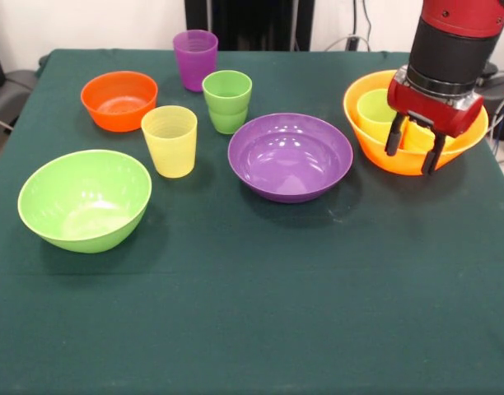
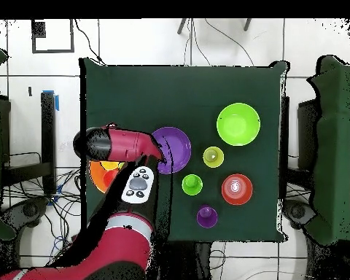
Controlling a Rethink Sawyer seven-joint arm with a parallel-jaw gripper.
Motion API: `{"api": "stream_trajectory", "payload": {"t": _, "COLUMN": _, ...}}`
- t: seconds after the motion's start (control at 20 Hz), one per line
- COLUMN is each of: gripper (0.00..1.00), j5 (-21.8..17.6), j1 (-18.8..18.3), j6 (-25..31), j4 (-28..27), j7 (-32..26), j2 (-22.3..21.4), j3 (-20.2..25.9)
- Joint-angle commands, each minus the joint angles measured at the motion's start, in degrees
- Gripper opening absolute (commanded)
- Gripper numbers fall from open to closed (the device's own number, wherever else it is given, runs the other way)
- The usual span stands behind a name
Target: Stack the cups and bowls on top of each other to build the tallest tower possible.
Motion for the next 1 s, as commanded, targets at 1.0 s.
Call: {"api": "stream_trajectory", "payload": {"t": 1.0, "gripper": 1.0, "j5": 2.18, "j1": 0.06, "j6": 0.7, "j4": 5.45, "j7": 8.33, "j2": -0.92, "j3": 4.14}}
